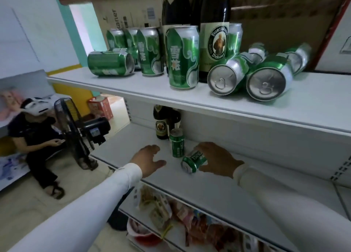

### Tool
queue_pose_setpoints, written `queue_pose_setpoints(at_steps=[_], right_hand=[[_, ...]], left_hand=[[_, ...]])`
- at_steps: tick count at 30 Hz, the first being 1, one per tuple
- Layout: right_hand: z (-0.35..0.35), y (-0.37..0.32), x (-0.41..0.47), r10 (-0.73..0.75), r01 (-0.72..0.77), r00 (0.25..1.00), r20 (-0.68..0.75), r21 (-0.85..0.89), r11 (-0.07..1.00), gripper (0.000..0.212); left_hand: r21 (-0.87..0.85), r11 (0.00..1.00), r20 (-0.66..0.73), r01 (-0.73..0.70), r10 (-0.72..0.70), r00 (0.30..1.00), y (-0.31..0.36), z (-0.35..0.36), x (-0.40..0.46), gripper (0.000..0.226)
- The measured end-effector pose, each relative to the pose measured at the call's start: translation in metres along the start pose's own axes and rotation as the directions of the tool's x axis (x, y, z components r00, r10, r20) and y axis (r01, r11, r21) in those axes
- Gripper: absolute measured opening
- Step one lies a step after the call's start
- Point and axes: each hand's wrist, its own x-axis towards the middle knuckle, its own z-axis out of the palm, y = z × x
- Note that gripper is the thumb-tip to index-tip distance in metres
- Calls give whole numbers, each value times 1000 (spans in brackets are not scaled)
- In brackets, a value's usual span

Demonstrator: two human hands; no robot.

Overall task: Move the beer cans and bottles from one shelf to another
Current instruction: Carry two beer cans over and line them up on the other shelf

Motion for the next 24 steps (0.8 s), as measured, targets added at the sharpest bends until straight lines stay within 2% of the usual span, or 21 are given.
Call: queue_pose_setpoints(at_steps=[9,14,16,20,24], right_hand=[[20,9,35,6,11,987,163,-101,995,83],[25,1,43,72,-57,989,132,-119,991,83],[26,-4,43,133,-117,984,120,-125,985,83],[33,-14,33,263,-263,964,26,-5,965,81],[33,-27,12,522,-490,848,-89,242,838,87]], left_hand=[[-106,986,17,-128,130,991,8,3,90,62],[-132,967,44,-217,225,973,12,7,122,78],[-131,960,75,-249,260,963,11,7,131,77],[-175,937,159,-304,331,930,3,3,149,69],[-206,903,236,-377,419,876,-3,-4,163,69]])
